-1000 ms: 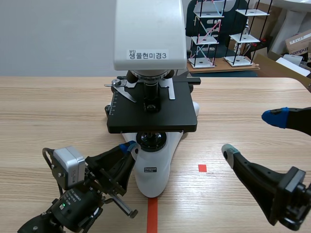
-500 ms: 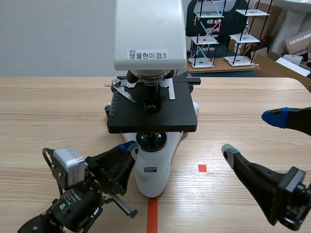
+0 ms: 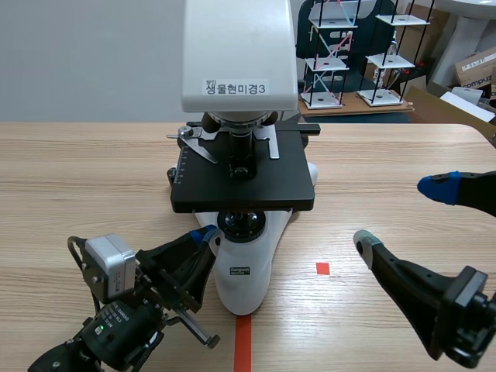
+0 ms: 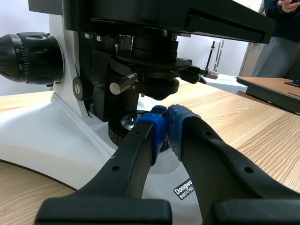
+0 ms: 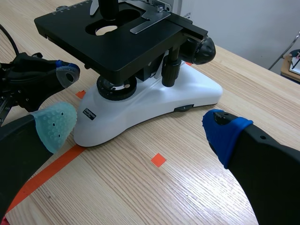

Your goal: Point at the diaphragm

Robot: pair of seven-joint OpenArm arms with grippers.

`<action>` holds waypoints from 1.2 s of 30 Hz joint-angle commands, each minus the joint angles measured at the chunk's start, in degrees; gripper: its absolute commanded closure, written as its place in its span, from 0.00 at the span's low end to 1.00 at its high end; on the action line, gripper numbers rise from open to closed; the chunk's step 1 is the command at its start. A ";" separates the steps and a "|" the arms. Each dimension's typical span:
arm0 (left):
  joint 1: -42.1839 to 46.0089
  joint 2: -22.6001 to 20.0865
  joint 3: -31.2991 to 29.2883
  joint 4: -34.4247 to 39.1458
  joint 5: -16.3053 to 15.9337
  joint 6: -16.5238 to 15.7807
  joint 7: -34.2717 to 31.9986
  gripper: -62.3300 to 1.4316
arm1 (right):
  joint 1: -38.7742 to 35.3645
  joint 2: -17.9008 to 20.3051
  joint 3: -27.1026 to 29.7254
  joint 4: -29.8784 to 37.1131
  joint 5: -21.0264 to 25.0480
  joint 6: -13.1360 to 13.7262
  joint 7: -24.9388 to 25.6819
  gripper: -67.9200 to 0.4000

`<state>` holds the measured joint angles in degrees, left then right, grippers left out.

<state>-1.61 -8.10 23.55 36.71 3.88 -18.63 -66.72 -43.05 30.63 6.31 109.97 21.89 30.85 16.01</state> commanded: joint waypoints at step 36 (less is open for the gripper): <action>-0.31 -0.02 -0.26 0.68 -0.15 -0.09 -1.22 0.91 | 0.04 0.15 0.48 0.50 0.44 0.00 0.83 0.13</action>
